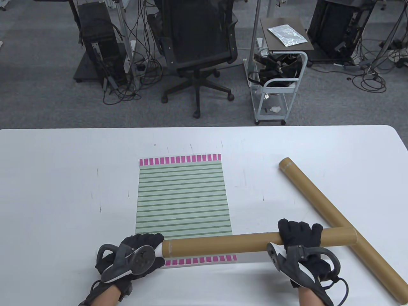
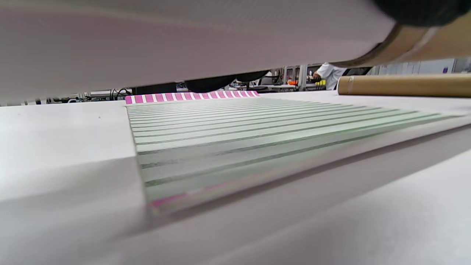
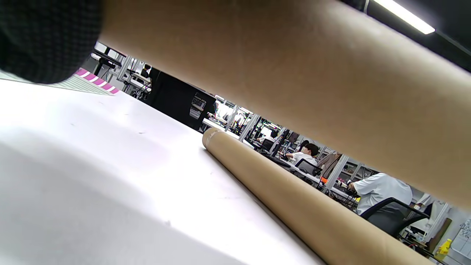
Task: Roll up mouse pads and store in mailing tubes
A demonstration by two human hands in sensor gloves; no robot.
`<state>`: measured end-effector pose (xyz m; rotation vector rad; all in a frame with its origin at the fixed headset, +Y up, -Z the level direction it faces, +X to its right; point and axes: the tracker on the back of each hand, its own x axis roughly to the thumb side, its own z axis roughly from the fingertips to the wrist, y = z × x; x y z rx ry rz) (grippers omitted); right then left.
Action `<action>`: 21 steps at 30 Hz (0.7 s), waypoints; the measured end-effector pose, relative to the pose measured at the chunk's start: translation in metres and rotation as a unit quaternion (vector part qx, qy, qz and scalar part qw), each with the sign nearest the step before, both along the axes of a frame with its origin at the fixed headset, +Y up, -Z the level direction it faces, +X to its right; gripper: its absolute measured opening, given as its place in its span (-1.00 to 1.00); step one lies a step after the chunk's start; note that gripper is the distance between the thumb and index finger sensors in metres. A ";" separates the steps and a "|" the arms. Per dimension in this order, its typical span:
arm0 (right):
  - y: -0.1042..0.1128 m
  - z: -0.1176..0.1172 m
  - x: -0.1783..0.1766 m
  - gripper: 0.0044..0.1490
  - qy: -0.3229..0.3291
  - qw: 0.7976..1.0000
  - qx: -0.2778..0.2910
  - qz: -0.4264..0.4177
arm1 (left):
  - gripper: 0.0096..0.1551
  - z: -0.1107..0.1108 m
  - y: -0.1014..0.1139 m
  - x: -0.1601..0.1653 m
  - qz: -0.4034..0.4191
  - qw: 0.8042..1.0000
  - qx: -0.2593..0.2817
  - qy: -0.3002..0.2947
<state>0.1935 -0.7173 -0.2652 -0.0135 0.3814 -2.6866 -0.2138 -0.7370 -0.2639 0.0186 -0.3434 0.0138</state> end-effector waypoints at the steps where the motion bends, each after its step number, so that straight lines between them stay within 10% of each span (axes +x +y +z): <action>1: 0.000 0.000 0.000 0.00 0.001 1.000 -0.003 -0.003 | -0.13 0.001 0.001 0.000 -0.008 1.000 0.017 0.001; 11: 0.016 0.022 -0.034 -0.13 0.095 0.992 0.068 -0.044 | -0.12 -0.005 -0.009 -0.051 0.031 0.992 0.066 0.106; 21: 0.035 0.034 -0.037 -0.10 0.121 0.979 0.138 -0.091 | 0.40 -0.007 0.012 -0.093 0.133 0.947 0.092 0.277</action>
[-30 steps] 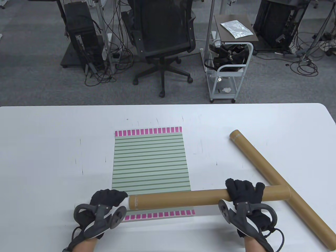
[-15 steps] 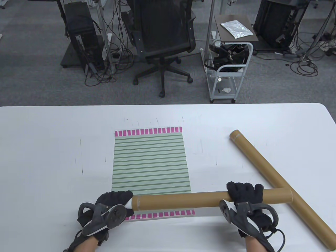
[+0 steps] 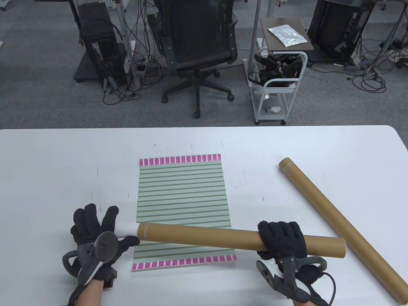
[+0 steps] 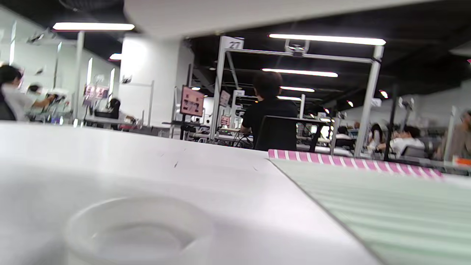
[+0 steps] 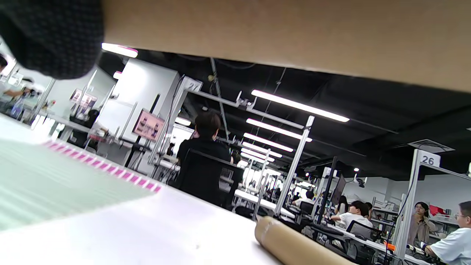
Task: Roll up mouse pads and store in mailing tubes
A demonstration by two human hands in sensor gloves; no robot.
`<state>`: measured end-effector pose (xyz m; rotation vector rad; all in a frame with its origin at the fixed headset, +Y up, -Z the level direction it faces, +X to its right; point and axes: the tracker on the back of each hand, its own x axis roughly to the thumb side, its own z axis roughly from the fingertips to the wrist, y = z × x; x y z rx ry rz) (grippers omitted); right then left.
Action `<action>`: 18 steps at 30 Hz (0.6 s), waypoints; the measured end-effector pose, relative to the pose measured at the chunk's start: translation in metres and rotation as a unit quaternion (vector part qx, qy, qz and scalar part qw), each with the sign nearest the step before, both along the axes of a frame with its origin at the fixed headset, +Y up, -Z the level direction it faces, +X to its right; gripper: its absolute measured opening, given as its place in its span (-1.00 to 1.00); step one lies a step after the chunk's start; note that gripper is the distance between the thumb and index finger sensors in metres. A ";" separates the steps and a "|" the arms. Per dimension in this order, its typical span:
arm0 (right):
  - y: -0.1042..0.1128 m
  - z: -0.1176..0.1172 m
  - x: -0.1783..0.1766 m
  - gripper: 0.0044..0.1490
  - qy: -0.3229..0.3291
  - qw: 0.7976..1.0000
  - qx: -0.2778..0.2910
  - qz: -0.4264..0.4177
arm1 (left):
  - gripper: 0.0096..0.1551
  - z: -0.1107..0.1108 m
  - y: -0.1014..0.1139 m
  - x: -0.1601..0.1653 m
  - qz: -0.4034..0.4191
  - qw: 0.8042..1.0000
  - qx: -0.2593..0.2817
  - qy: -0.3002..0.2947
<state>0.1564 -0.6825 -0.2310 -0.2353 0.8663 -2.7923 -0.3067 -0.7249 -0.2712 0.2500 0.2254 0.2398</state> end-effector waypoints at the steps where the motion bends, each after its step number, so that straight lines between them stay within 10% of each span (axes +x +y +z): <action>1: 0.001 0.001 -0.001 -0.10 0.001 1.000 0.000 -0.003 | 0.41 0.001 0.002 0.000 0.030 0.999 0.015 -0.002; 4: 0.003 0.002 0.001 -0.10 -0.004 1.000 0.001 -0.008 | 0.47 0.006 0.009 -0.005 0.008 1.000 0.029 -0.002; 14: 0.004 -0.003 0.012 -0.09 -0.018 0.999 0.002 -0.029 | 0.03 0.018 0.020 -0.015 0.305 0.943 0.128 0.022; 18: 0.001 -0.005 0.006 -0.09 -0.021 0.999 -0.005 -0.024 | -0.24 0.016 0.019 -0.002 0.390 0.910 0.109 -0.089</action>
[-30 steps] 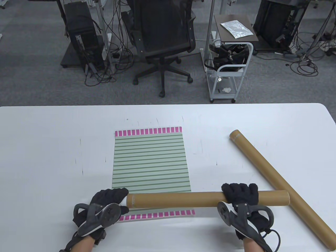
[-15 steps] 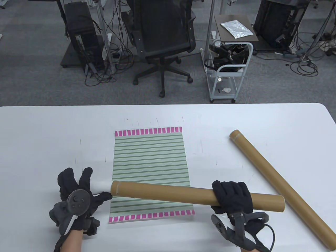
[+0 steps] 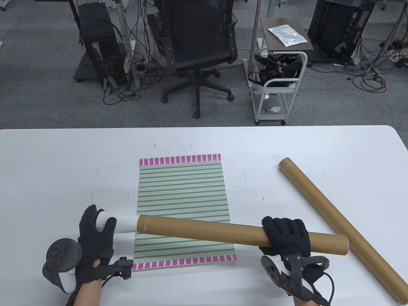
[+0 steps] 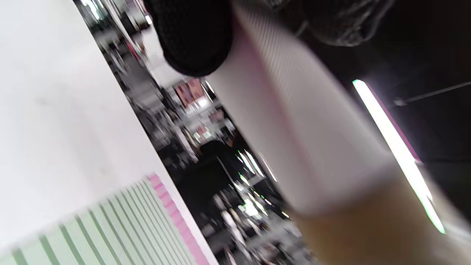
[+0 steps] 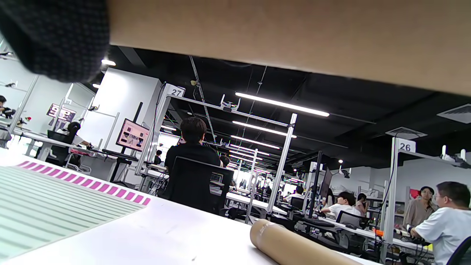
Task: Roll up mouse pads and store in mailing tubes
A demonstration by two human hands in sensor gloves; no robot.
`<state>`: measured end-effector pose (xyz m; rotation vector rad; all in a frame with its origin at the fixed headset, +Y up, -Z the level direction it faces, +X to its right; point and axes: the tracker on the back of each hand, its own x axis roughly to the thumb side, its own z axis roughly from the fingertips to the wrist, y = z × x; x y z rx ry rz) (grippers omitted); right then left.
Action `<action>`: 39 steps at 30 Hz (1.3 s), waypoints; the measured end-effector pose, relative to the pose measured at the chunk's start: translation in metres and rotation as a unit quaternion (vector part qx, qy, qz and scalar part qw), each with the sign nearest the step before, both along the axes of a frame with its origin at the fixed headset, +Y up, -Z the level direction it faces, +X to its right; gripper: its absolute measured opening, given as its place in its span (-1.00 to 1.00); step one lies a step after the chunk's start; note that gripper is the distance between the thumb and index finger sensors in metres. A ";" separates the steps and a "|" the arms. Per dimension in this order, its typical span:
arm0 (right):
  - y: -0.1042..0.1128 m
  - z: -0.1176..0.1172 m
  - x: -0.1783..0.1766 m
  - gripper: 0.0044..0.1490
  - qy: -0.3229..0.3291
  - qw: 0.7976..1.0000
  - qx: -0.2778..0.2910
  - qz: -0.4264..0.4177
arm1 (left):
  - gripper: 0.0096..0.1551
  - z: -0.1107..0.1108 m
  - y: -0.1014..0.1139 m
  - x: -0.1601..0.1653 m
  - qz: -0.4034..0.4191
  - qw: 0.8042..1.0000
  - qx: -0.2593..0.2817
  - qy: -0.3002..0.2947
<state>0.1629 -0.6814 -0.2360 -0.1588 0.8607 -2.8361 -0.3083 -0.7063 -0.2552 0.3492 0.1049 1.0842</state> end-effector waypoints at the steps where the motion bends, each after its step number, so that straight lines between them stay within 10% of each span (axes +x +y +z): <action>1: -0.001 0.000 0.000 -0.09 0.000 1.000 -0.005 -0.005 | -0.27 -0.001 0.000 0.012 -0.007 0.999 0.001 -0.041; 7: -0.001 0.000 0.009 -0.09 -0.018 1.000 -0.003 0.013 | -0.08 0.002 -0.007 0.063 -0.026 0.982 -0.037 -0.182; 18: -0.007 -0.006 0.008 -0.09 -0.026 0.999 -0.030 -0.009 | -0.05 -0.009 -0.018 0.045 0.104 0.957 -0.047 -0.266; 29: -0.012 -0.012 0.011 -0.09 -0.031 0.998 -0.048 -0.008 | -0.10 -0.009 -0.013 0.041 0.046 0.974 -0.023 -0.220; 33: -0.013 -0.013 0.013 -0.09 -0.046 0.998 -0.051 0.009 | -0.09 -0.013 -0.015 0.013 -0.124 0.985 -0.031 -0.114; 39: -0.014 -0.014 0.012 -0.09 -0.049 0.997 -0.063 0.013 | -0.16 -0.021 -0.037 -0.012 -0.492 0.848 -0.196 -0.006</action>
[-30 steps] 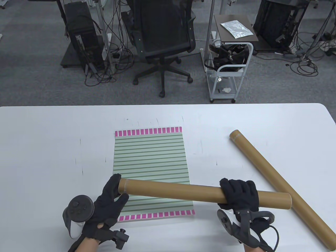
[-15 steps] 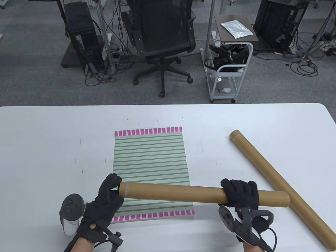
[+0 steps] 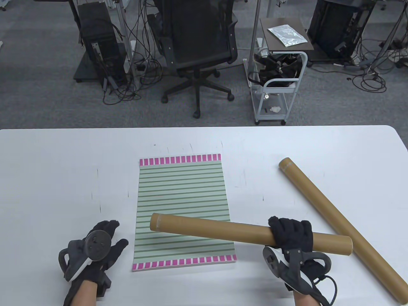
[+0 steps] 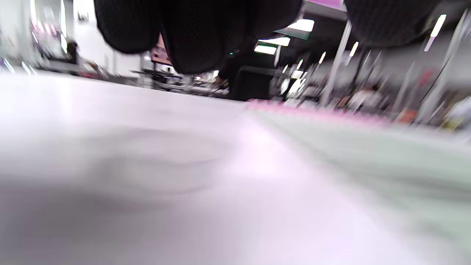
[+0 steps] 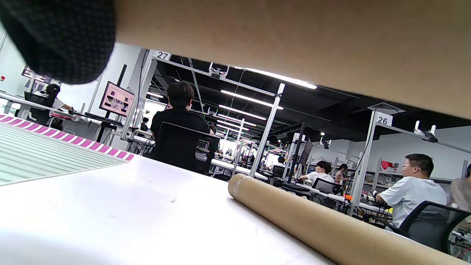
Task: Roll up mouse pads and store in mailing tubes
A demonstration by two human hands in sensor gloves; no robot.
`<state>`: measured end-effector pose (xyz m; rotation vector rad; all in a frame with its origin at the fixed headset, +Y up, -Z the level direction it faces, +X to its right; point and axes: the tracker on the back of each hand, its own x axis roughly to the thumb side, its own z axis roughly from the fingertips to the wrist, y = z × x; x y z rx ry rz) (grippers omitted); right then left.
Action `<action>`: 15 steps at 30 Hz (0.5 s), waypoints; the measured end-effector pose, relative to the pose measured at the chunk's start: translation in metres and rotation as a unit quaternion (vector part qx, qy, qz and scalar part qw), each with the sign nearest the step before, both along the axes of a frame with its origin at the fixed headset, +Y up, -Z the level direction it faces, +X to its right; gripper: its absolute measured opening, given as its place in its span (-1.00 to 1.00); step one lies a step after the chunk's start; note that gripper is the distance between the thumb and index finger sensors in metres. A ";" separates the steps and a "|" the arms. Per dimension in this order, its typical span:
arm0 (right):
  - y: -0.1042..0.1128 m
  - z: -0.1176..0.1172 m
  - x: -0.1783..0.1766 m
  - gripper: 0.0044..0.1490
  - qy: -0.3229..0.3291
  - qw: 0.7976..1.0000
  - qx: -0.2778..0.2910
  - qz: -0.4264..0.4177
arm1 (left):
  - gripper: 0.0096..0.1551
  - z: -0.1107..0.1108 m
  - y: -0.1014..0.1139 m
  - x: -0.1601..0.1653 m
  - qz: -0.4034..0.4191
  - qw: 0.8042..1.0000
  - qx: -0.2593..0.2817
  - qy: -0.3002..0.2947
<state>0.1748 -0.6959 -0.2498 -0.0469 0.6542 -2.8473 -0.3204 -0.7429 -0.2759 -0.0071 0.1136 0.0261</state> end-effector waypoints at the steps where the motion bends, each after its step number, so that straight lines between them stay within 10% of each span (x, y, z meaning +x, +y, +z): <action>1: 0.001 0.001 0.000 -0.09 0.001 1.000 -0.001 0.004 | -0.16 -0.001 -0.002 -0.002 0.006 1.000 -0.015 0.008; 15: -0.003 0.000 -0.003 -0.09 0.011 1.000 -0.013 0.026 | -0.29 -0.011 -0.016 0.003 -0.023 0.992 -0.118 0.027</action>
